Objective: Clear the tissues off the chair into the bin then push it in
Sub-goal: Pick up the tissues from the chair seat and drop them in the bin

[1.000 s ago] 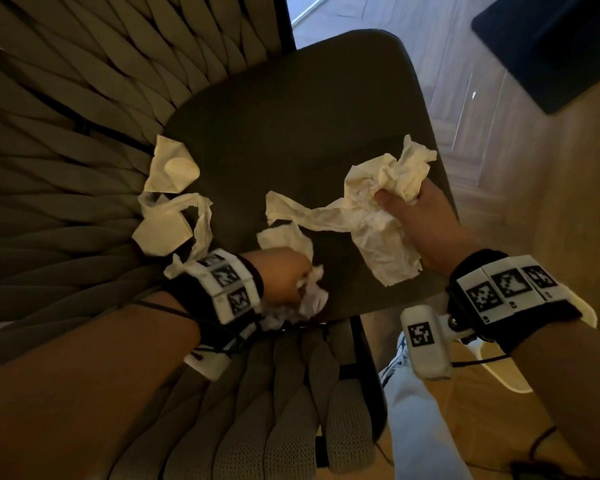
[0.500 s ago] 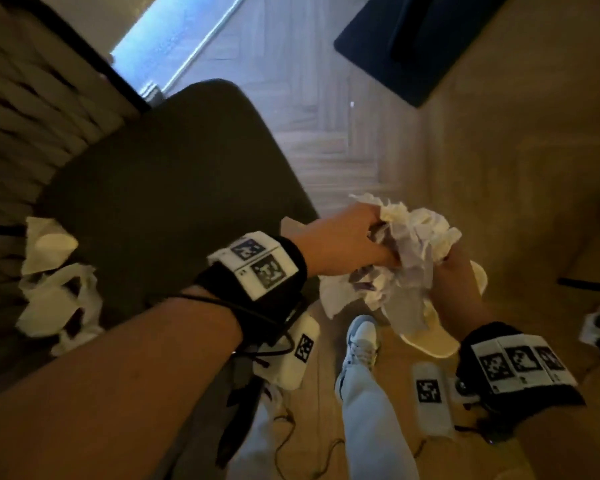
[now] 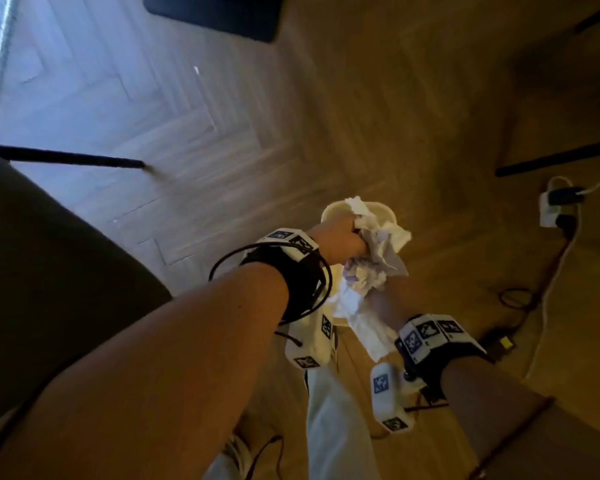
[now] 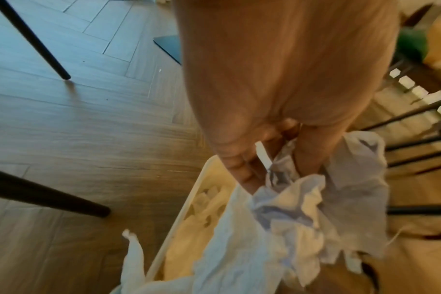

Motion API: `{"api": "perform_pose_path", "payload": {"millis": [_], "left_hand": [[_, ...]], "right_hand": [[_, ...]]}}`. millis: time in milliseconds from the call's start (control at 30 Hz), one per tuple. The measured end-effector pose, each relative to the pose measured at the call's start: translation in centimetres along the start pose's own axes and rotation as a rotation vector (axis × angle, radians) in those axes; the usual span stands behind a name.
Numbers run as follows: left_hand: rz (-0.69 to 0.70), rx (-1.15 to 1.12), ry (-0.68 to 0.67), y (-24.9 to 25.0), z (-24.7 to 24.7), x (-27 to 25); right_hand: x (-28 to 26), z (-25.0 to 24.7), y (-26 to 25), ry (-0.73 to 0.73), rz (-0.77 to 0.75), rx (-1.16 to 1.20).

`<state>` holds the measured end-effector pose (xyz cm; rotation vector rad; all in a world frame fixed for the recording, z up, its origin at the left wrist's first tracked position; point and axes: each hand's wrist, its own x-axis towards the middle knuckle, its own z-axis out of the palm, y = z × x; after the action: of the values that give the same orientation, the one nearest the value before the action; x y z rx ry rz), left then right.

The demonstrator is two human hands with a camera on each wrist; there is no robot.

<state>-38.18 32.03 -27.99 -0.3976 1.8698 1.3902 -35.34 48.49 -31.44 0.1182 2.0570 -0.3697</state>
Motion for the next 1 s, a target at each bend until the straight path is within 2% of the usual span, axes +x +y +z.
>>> {"api": "perform_pose_path", "payload": {"millis": [67, 133, 200, 267, 333, 367, 433, 500, 567, 633, 700, 833, 1000], "left_hand": [[-0.065, 0.142, 0.045, -1.8, 0.5, 2.4], [-0.178, 0.248, 0.102, -3.3, 1.0, 4.4], [-0.229, 0.316, 0.142, -4.1, 1.8, 5.8], [-0.206, 0.43, 0.166, -4.3, 2.5, 6.4], [-0.168, 0.543, 0.156, -4.5, 3.1, 7.0], [-0.143, 0.62, 0.111, -4.6, 3.6, 7.3], [-0.116, 0.812, -0.089, -4.8, 4.7, 7.6], [-0.135, 0.878, -0.253, -5.0, 5.7, 7.2], [-0.167, 0.795, -0.265, -5.0, 5.9, 6.3], [-0.2, 0.659, -0.191, -4.5, 5.2, 4.4], [-0.207, 0.514, -0.113, -4.2, 4.0, 2.0], [-0.18, 0.346, 0.092, -3.8, 0.9, -4.7], [-0.159, 0.069, 0.353, -4.6, -4.1, -16.1]], "right_hand": [[1.8, 2.0, 0.8, -0.06, -0.048, 0.125], [2.7, 2.8, 1.2, -0.019, -0.05, 0.292], [3.4, 3.0, 1.6, 0.007, -0.013, 0.329], [3.8, 2.6, 1.7, 0.0, -0.001, 0.38], [4.1, 2.3, 1.8, 0.021, -0.05, 0.414], [4.0, 2.2, 1.8, 0.036, -0.092, 0.411], [3.8, 1.8, 2.0, 0.077, -0.153, 0.397], [3.1, 1.2, 2.2, 0.122, -0.171, 0.363], [2.3, 0.6, 2.2, 0.185, -0.157, 0.323], [1.1, 0.0, 2.0, 0.212, -0.125, 0.32], [-0.4, -0.2, 1.1, 0.18, -0.148, 0.341], [-4.2, 0.5, -3.6, 0.039, -0.311, 0.18], [-9.7, 2.6, -12.6, -0.158, -0.565, -0.13]]}}
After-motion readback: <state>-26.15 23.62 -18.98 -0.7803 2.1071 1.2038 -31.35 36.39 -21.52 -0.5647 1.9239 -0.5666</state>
